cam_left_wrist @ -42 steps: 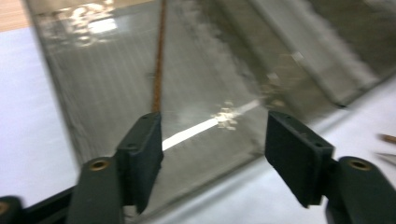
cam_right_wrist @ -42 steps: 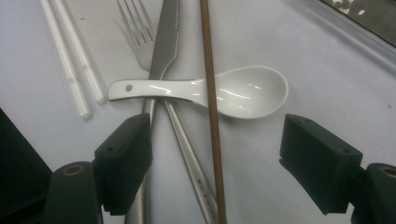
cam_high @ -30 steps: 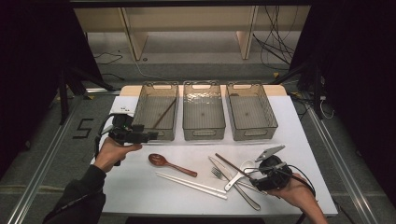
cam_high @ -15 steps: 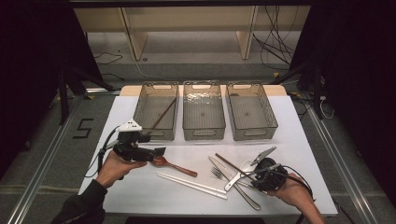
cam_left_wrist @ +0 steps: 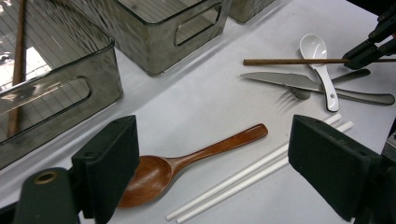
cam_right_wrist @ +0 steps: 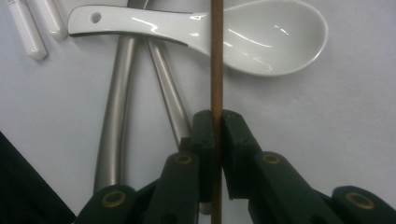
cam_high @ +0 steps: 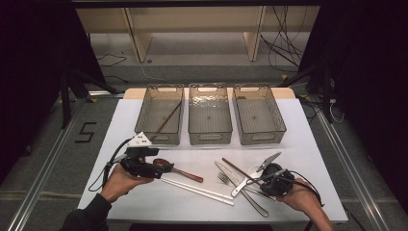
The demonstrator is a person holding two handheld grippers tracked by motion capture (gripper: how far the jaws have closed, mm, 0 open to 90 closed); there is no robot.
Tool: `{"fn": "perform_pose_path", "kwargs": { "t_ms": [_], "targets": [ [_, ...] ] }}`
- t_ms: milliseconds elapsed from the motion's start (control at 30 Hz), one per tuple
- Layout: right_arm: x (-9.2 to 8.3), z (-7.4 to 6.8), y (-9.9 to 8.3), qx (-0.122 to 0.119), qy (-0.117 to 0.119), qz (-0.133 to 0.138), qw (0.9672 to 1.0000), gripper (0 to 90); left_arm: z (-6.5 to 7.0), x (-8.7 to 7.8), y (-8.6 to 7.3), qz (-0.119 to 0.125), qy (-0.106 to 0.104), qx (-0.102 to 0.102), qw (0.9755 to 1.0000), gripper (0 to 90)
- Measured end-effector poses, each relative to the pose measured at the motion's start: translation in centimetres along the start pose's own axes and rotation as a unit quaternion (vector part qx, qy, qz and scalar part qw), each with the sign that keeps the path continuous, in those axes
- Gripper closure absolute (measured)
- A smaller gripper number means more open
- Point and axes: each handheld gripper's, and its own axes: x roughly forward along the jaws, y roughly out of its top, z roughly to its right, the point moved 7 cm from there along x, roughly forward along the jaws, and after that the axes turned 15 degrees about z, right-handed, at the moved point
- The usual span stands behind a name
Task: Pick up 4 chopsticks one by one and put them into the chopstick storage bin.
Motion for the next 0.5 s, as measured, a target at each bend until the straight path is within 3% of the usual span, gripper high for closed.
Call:
{"fn": "perform_pose_path", "kwargs": {
  "t_ms": [167, 300, 500],
  "targets": [
    [-0.2, 0.0, 0.2, -0.013, -0.004, 0.002, 0.9999, 85.8, 0.0, 0.0, 0.1, 0.005, -0.009, -0.008, 0.9999, 15.9],
    [-1.0, 0.1, 1.2, -0.018, -0.009, 0.031, 0.9993, 86.2, 0.1, -0.1, 0.4, 0.007, -0.008, -0.003, 0.9999, 16.0],
    [-2.1, -1.0, 3.5, -0.060, 0.005, 0.070, 0.9958, 86.1, 0.3, 0.0, 0.5, 0.008, -0.017, 0.005, 0.9998, 16.0]
  ]
}}
